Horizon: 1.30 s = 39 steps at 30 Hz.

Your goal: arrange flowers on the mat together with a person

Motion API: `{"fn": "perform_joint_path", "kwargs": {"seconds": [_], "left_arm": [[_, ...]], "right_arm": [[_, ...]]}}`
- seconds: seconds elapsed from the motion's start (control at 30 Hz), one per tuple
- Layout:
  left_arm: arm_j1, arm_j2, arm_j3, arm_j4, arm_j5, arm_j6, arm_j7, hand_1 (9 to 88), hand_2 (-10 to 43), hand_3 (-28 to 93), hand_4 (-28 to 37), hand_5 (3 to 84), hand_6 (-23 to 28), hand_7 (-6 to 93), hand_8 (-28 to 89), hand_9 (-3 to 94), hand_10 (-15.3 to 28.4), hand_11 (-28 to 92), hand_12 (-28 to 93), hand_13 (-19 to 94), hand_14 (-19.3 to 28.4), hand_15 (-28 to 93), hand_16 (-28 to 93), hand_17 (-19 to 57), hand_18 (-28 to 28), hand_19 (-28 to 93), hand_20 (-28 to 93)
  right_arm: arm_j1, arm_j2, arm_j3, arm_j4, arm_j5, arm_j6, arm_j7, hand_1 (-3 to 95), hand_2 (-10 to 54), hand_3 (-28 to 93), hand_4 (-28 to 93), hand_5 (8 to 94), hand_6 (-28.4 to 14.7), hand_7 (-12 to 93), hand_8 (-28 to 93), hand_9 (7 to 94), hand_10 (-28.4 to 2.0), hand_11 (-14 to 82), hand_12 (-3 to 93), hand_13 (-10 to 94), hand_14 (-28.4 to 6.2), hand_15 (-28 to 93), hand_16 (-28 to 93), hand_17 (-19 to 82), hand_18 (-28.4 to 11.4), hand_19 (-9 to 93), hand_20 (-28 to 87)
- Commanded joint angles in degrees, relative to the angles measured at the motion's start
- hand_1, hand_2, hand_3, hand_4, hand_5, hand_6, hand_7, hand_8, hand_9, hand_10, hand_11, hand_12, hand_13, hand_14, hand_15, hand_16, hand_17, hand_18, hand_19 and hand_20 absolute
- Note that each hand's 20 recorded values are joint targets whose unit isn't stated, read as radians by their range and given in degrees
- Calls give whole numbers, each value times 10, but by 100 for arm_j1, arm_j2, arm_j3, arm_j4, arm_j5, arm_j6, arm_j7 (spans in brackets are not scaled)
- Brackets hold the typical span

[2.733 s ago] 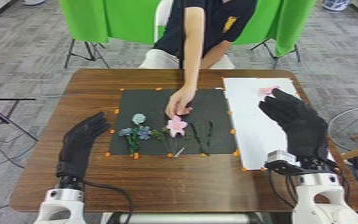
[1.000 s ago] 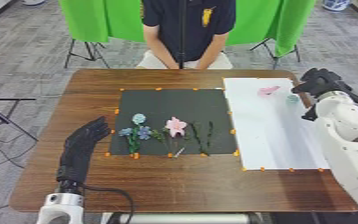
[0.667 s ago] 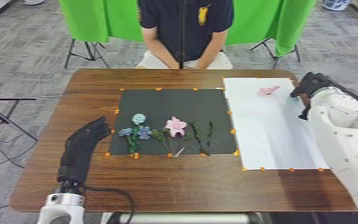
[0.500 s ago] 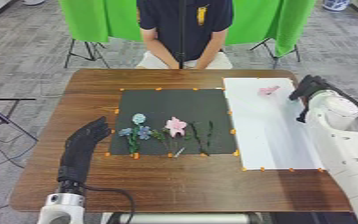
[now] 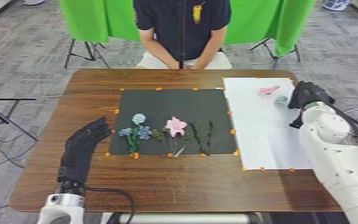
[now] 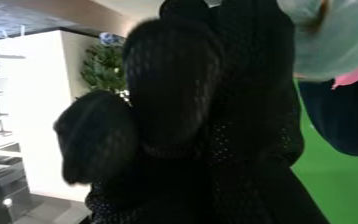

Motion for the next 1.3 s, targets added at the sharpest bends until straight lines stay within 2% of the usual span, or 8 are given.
{"fn": "perform_joint_path", "kwargs": {"seconds": [0.03, 0.23, 0.33, 0.37, 0.4, 0.43, 0.83, 1.3], "left_arm": [[111, -14, 12, 14, -33, 33, 0, 252, -53, 621, -206, 438, 34, 162, -58, 394, 116, 183, 188, 331, 157, 182, 66, 22, 114, 52, 167], [120, 31, -7, 14, -31, 25, 7, 251, -53, 622, -205, 438, 34, 161, -57, 394, 116, 183, 188, 331, 158, 182, 66, 22, 115, 53, 166], [81, 62, -3, 25, -29, 0, 24, 250, -55, 622, -205, 438, 33, 161, -57, 394, 116, 183, 188, 331, 158, 181, 66, 22, 115, 53, 166], [47, 60, -8, 37, -13, -24, 7, 250, -55, 622, -205, 438, 34, 161, -57, 394, 116, 183, 188, 331, 158, 181, 66, 22, 114, 53, 166], [64, 53, -11, 26, -15, -19, 12, 250, -55, 623, -205, 438, 34, 161, -57, 394, 116, 184, 188, 331, 158, 181, 66, 22, 114, 53, 166], [44, 49, -8, 34, -13, -29, 10, 250, -55, 624, -204, 438, 33, 161, -57, 394, 116, 183, 188, 331, 158, 182, 66, 22, 114, 53, 166], [131, 34, -11, 4, -37, 55, 38, 253, -56, 622, -203, 437, 33, 162, -57, 394, 116, 184, 188, 331, 158, 181, 66, 22, 115, 53, 166], [93, 43, -7, 10, -24, 42, 54, 254, -57, 621, -203, 437, 33, 162, -57, 393, 116, 183, 188, 331, 158, 182, 66, 22, 115, 53, 166]], "right_arm": [[-297, 282, -87, -374, 226, 123, 39, 942, -95, -283, 384, 851, 6, 179, 70, 937, -100, 182, 285, 937, -15, 537, 143, 770, -63, 879, 139], [-124, 362, -122, -694, 343, -615, 393, 937, -95, -283, 402, 850, 3, 182, 80, 937, -99, 187, 283, 937, -12, 538, 144, 770, -61, 878, 153], [2, 360, -186, -836, 522, -882, 508, 829, -95, -252, 456, 744, -11, 162, 21, 886, -106, 103, 257, 937, -22, 463, 174, 748, -51, 830, 222], [37, 354, -207, -902, 549, -1022, 590, 646, -95, 202, 155, 719, -13, 160, -37, 856, -118, 130, 206, 937, -24, 451, 181, 746, -50, 813, 254], [95, 329, -238, -941, 524, -1193, 611, 508, -95, 504, -67, 684, -26, 144, -70, 821, -134, 140, 169, 937, -26, 438, 185, 743, -48, 800, 275], [143, 323, -273, -981, 550, -1314, 663, 444, -95, 626, -155, 657, -37, 132, -83, 789, -146, 134, 150, 937, -30, 429, 187, 741, -46, 794, 283], [596, -42, -556, -889, 517, -2140, 898, 338, -95, 609, -199, 524, -114, 43, -57, 698, -200, 87, 111, 937, -35, 425, 192, 742, -33, 790, 279], [631, -165, -894, -776, -100, -2521, 1167, 350, -95, 591, -212, 575, -110, 57, -60, 772, -190, 111, 120, 937, -30, 462, 181, 751, -31, 807, 272]]}}
